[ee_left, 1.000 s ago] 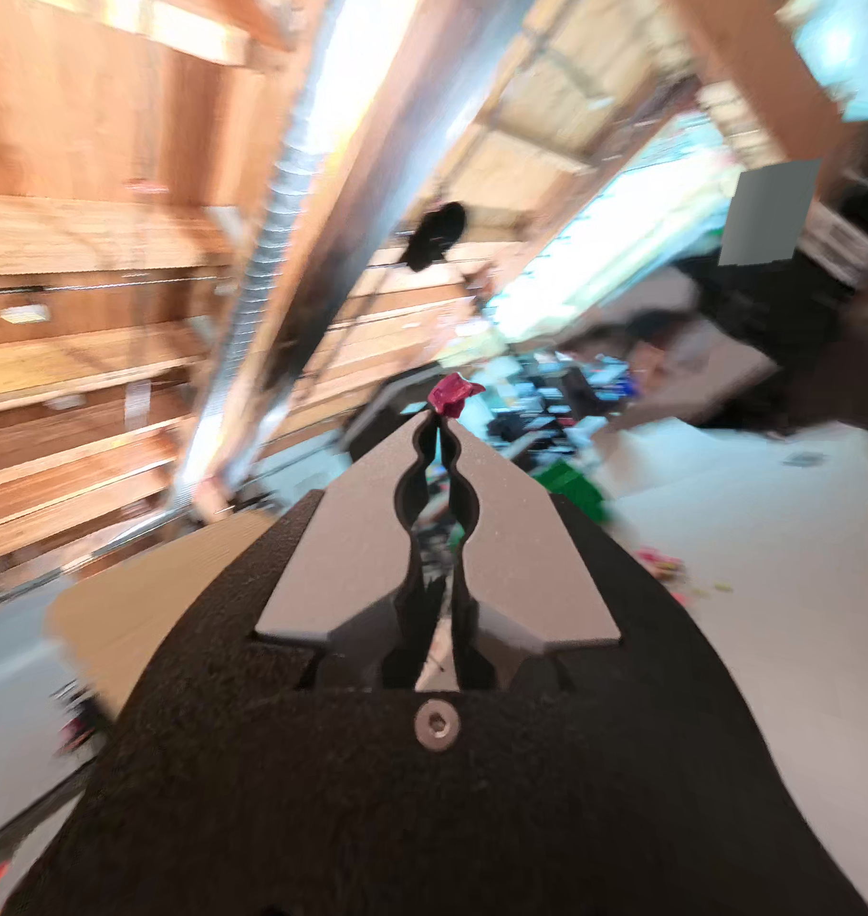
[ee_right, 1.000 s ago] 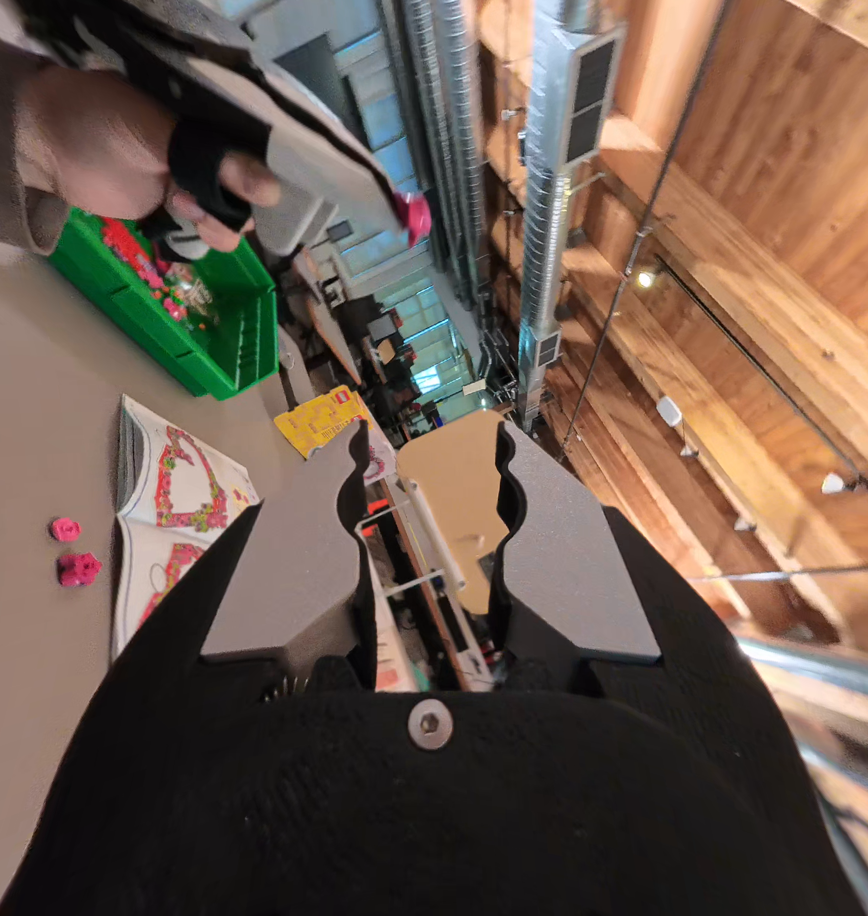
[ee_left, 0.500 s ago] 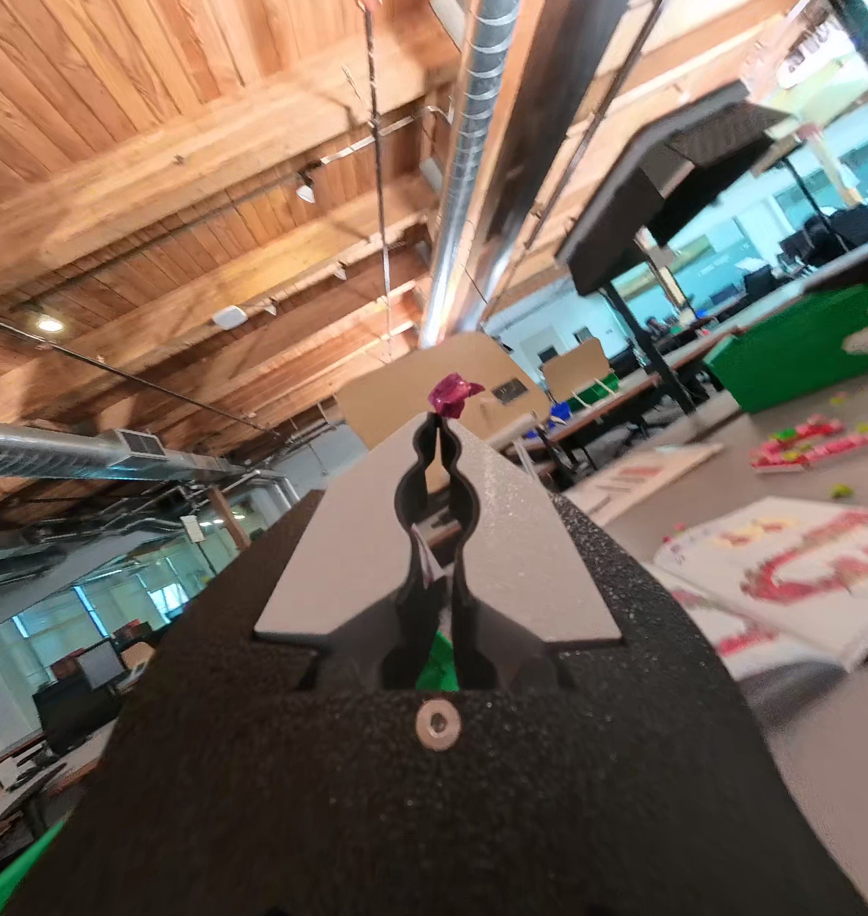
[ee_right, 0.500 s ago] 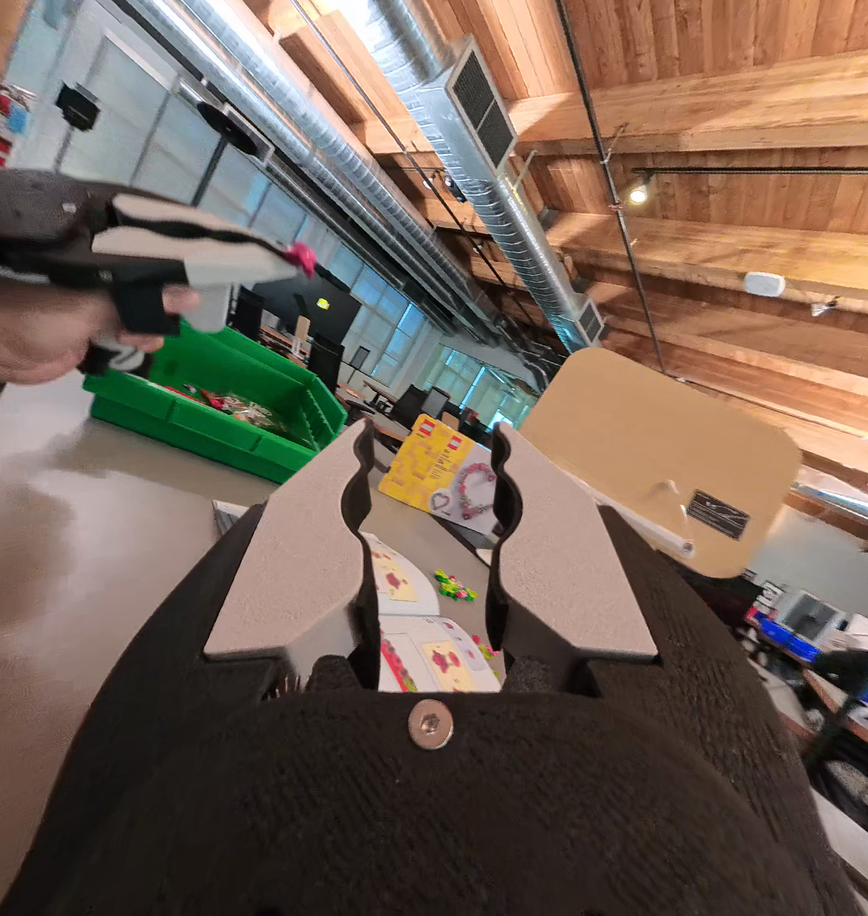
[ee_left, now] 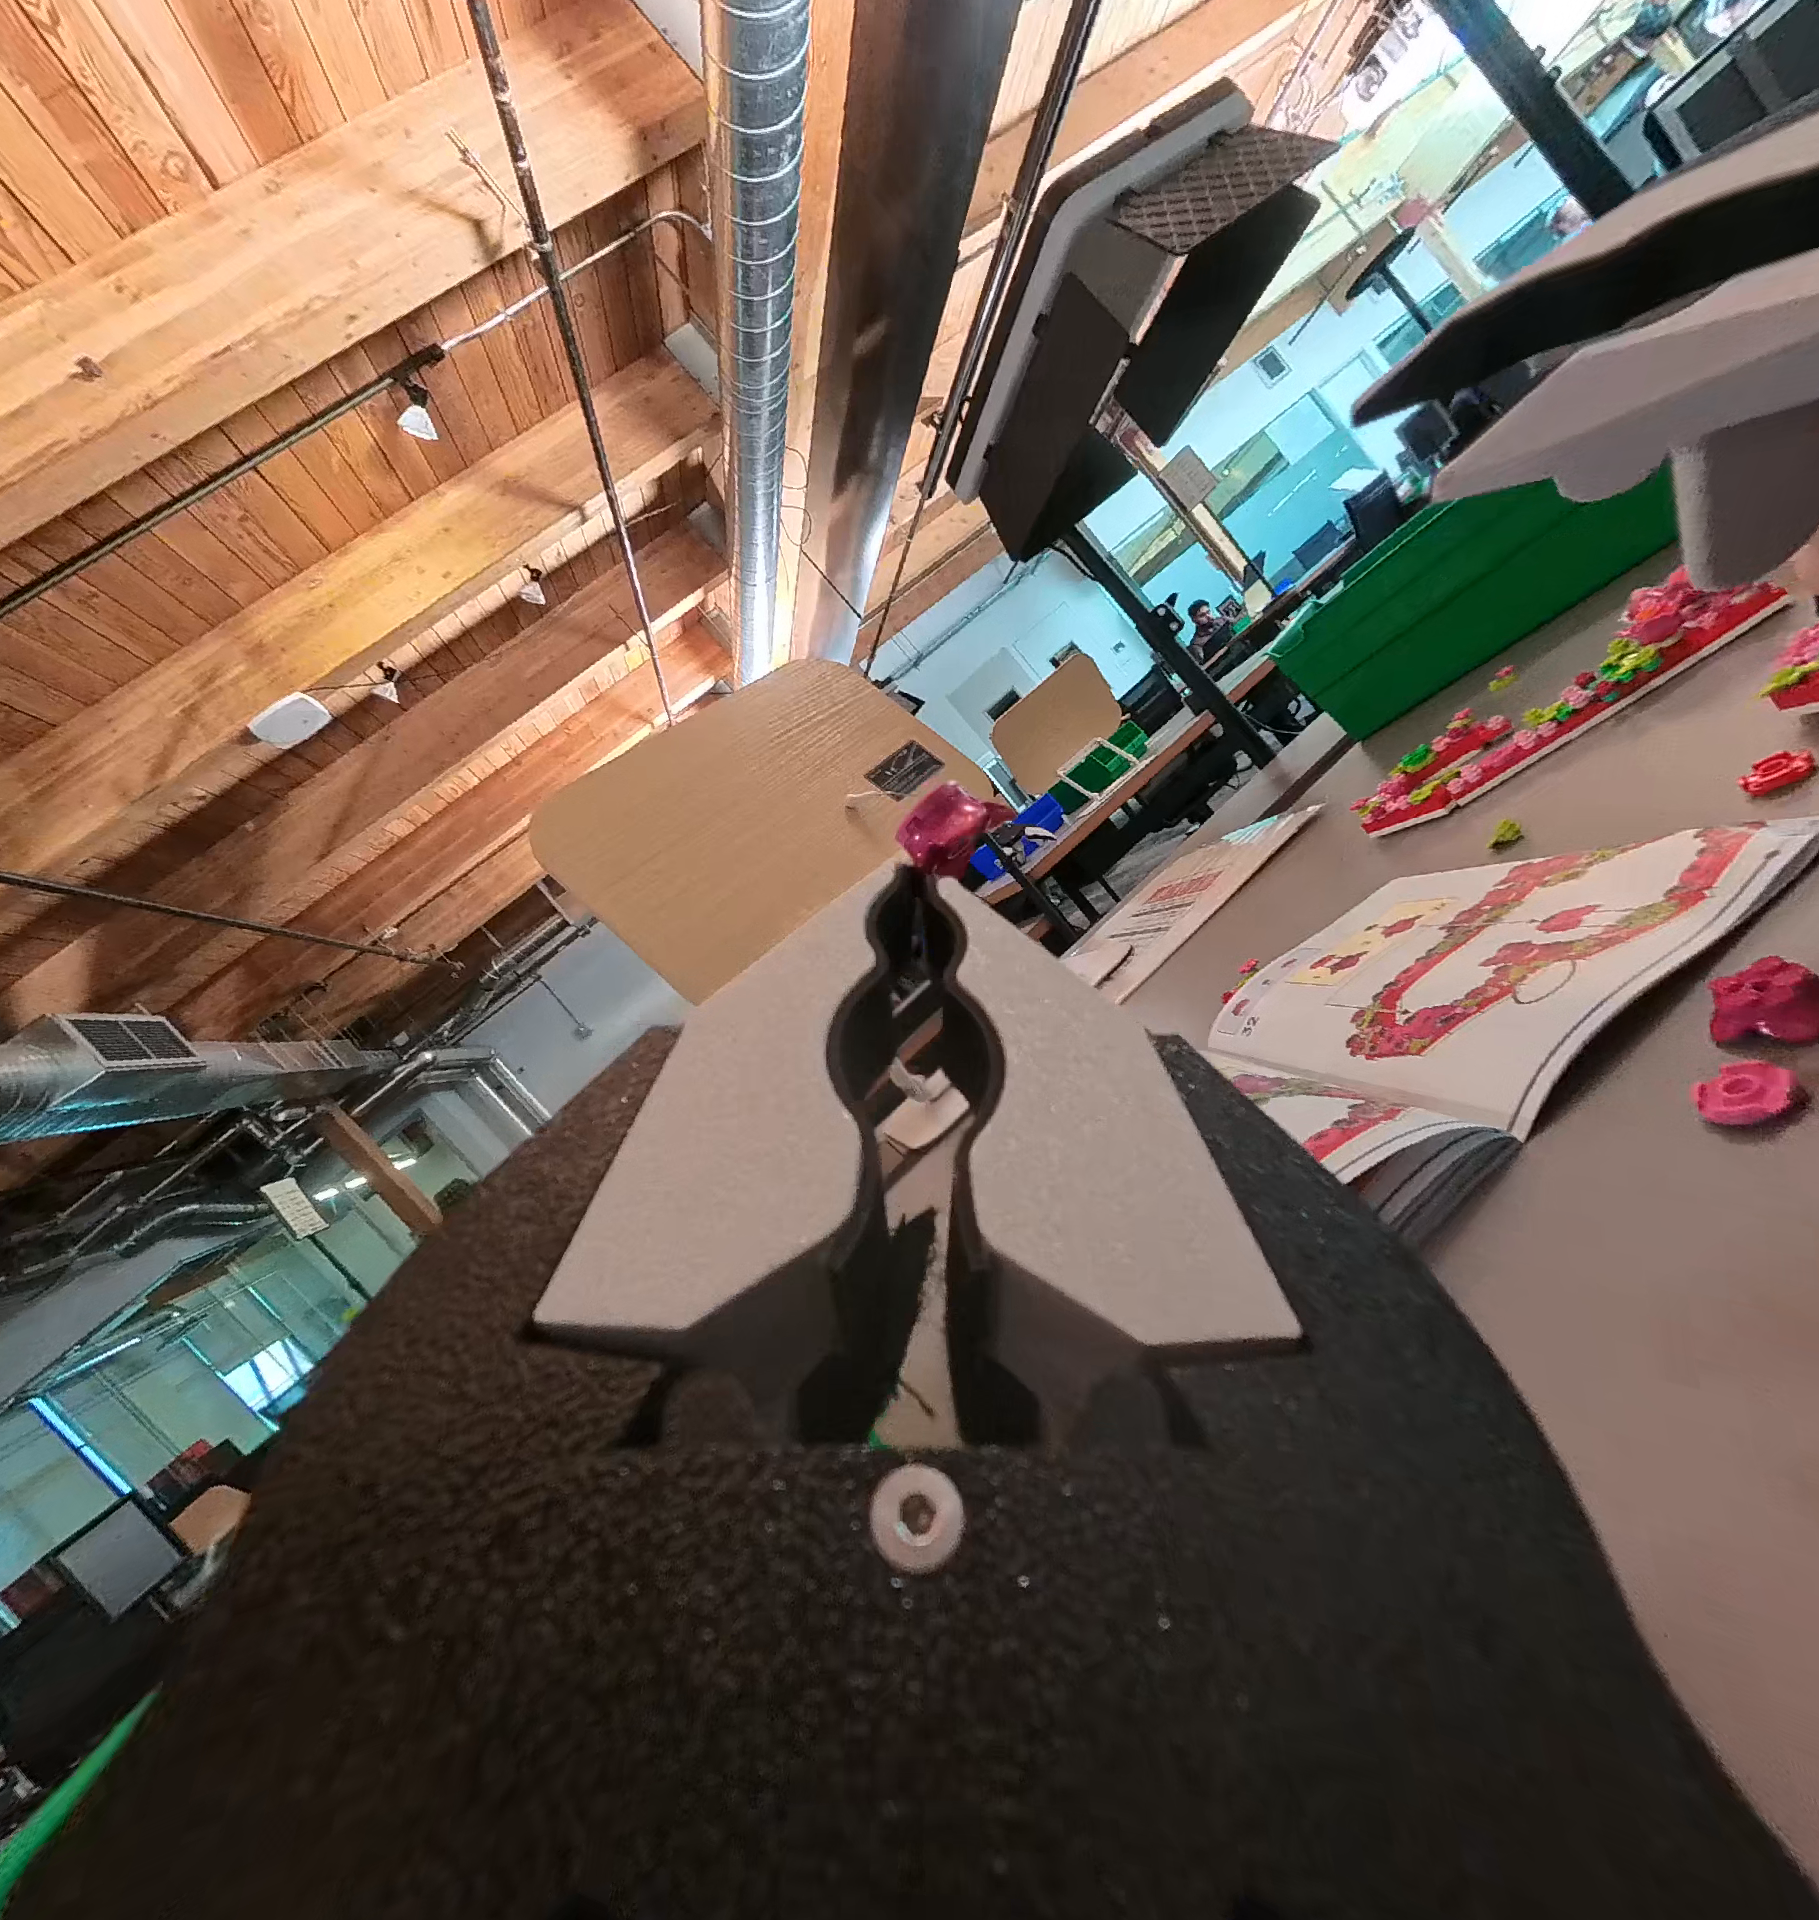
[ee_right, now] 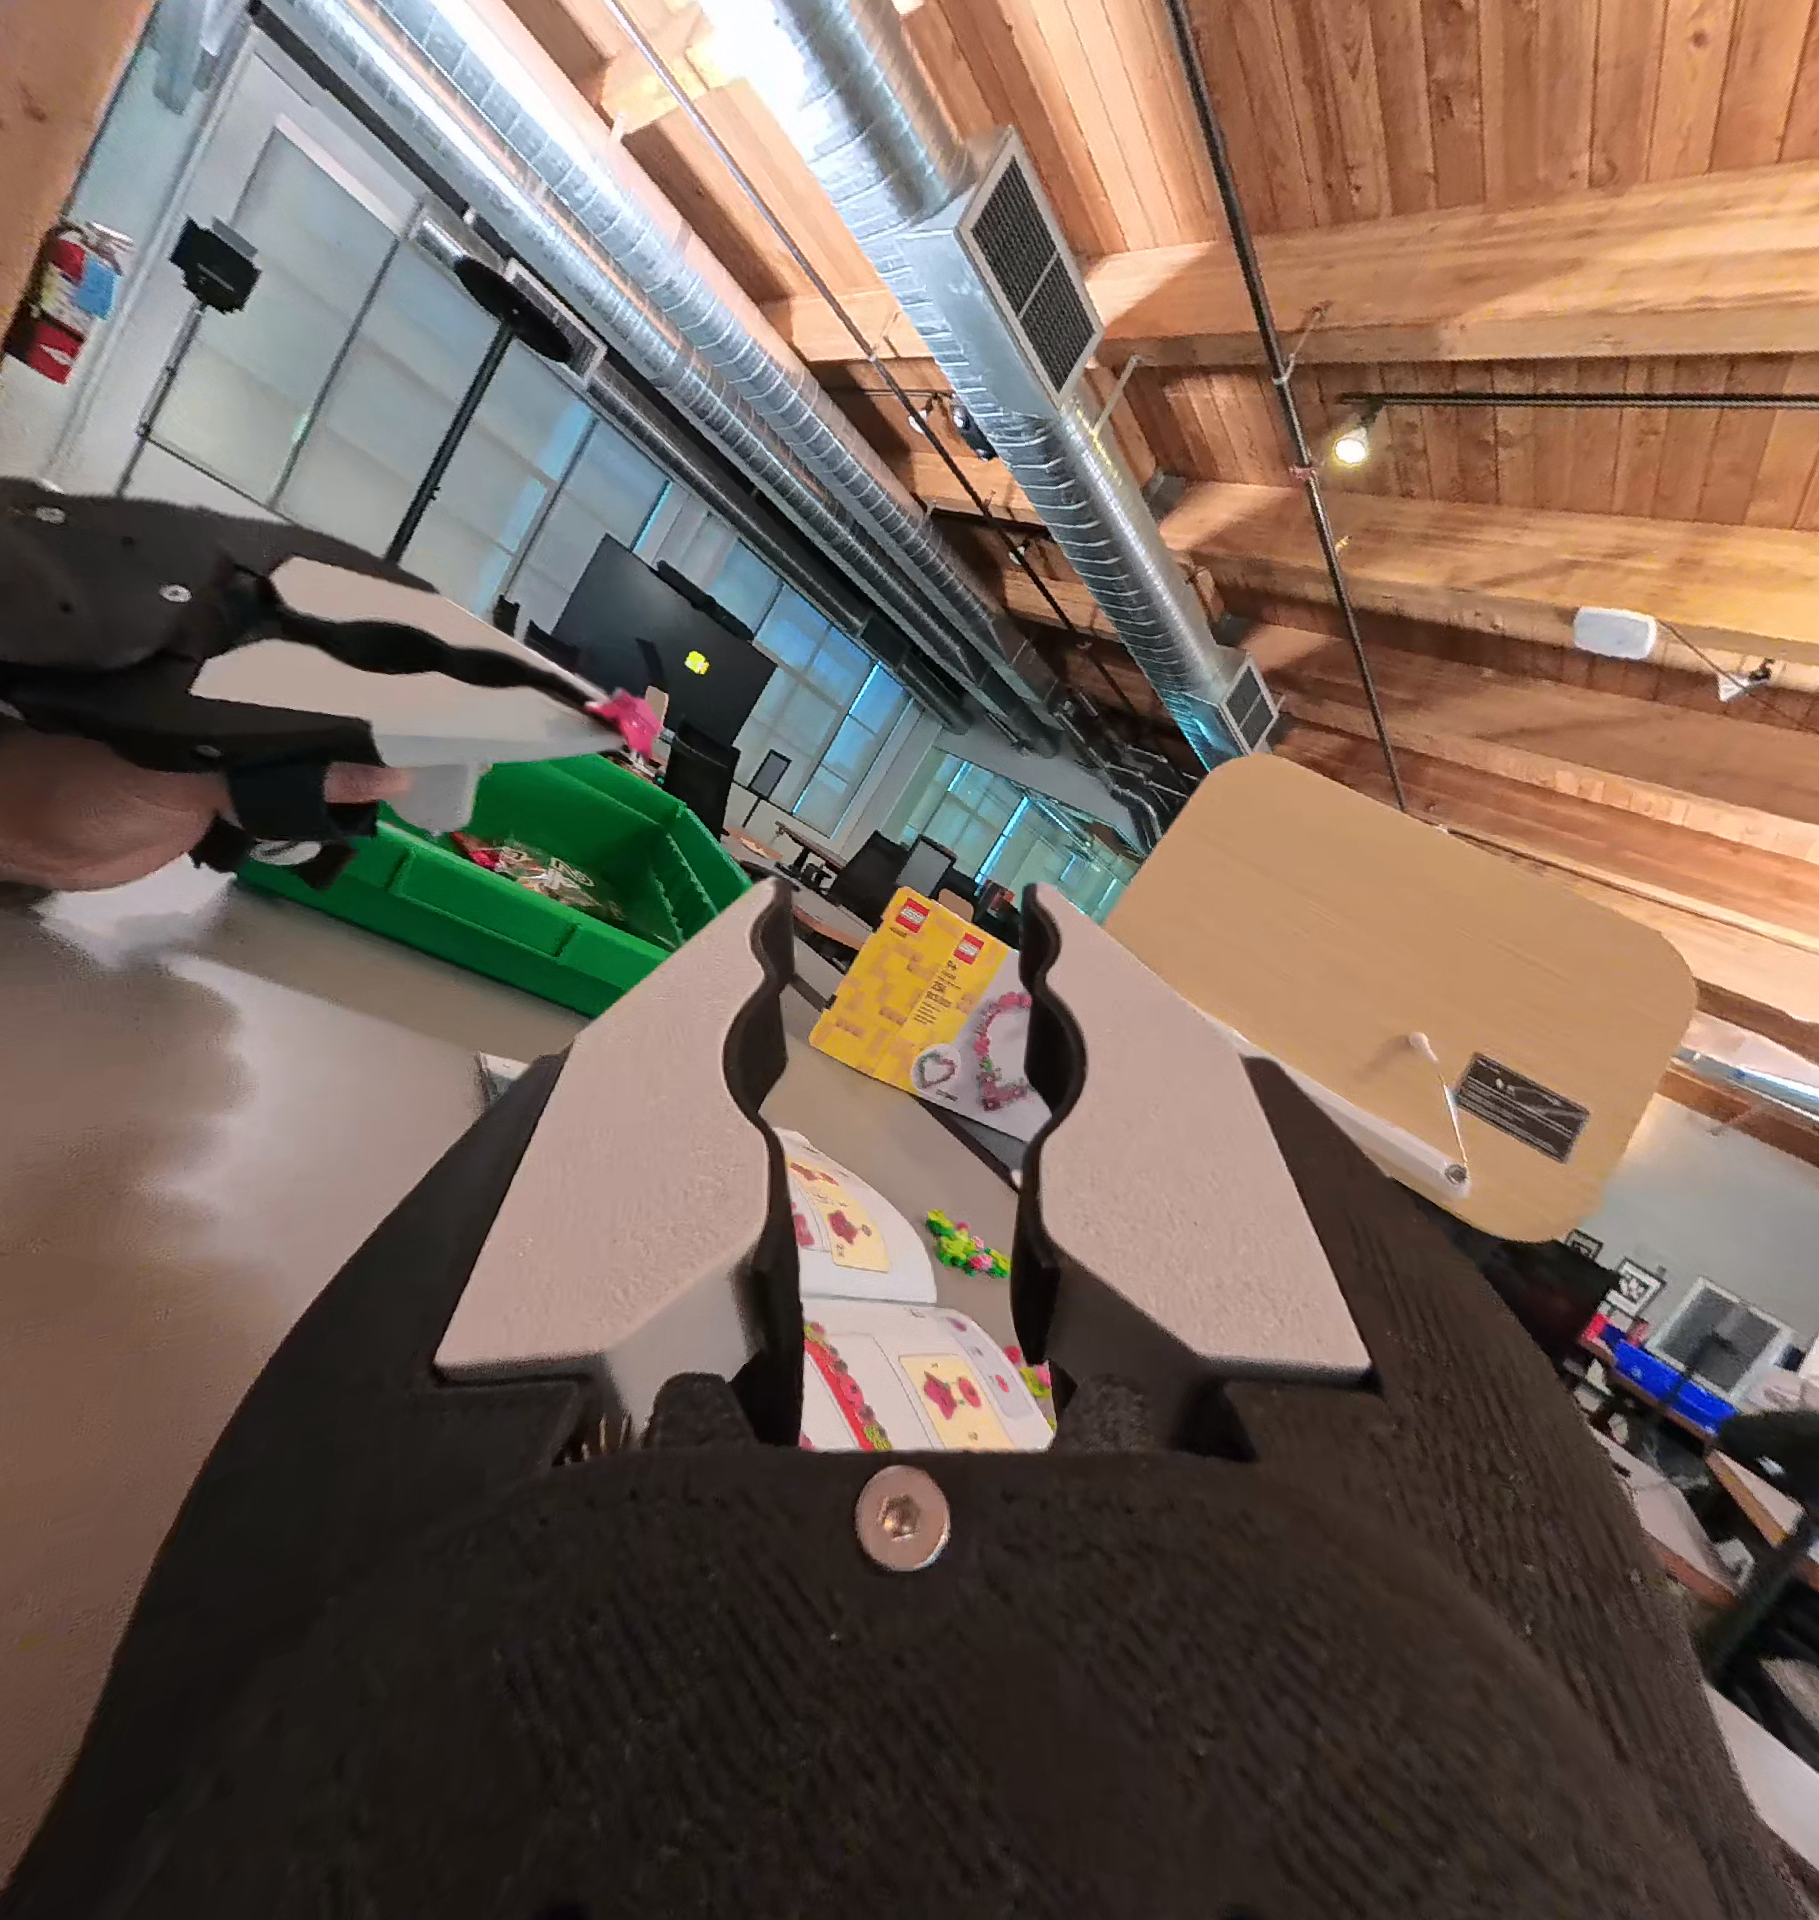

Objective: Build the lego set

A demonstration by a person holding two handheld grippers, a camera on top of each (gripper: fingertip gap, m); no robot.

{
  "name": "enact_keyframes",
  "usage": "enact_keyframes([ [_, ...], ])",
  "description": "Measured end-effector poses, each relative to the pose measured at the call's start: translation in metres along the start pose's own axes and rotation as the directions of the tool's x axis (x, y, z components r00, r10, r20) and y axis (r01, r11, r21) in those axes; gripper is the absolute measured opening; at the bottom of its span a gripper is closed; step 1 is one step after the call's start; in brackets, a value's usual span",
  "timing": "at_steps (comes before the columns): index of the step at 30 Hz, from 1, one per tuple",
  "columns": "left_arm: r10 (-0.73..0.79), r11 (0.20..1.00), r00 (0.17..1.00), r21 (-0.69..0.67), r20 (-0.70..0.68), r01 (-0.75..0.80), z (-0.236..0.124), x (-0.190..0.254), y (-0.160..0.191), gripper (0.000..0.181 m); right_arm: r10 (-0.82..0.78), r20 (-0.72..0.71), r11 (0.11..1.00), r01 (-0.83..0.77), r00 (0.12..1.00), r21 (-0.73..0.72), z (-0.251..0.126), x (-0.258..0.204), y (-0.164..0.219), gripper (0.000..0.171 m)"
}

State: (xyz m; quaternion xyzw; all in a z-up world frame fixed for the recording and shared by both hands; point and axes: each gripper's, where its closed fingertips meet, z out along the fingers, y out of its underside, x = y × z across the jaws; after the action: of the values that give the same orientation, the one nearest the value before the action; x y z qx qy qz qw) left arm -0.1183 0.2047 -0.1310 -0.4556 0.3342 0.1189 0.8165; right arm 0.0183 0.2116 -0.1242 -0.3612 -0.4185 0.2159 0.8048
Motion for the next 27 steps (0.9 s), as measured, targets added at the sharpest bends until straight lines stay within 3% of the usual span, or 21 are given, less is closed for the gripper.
enact_keyframes([
  [7,-0.059,0.998,0.996,-0.021,-0.064,0.058,0.002,0.013,-0.001,0.000,-0.132,0.090,0.991,0.132,0.987,0.004,0.002,-0.028,-0.006,0.038],
  [11,-0.336,0.931,0.914,-0.228,-0.226,0.286,0.011,0.052,0.006,0.000,-0.198,0.135,0.975,0.210,0.971,-0.074,0.015,-0.052,-0.001,0.027],
  [15,-0.554,0.806,0.782,-0.421,-0.287,0.416,0.011,0.081,0.014,0.000,-0.112,0.174,0.974,0.143,0.978,-0.176,0.025,-0.067,0.010,0.009],
  [25,-0.684,0.699,0.676,-0.510,-0.273,0.502,0.008,0.093,0.016,0.000,-0.068,0.205,0.923,0.140,0.976,-0.359,0.028,-0.072,0.045,0.010],
  [27,-0.692,0.694,0.667,-0.509,-0.276,0.509,0.008,0.093,0.015,0.000,-0.071,0.213,0.918,0.147,0.975,-0.369,0.027,-0.073,0.047,0.003],
])
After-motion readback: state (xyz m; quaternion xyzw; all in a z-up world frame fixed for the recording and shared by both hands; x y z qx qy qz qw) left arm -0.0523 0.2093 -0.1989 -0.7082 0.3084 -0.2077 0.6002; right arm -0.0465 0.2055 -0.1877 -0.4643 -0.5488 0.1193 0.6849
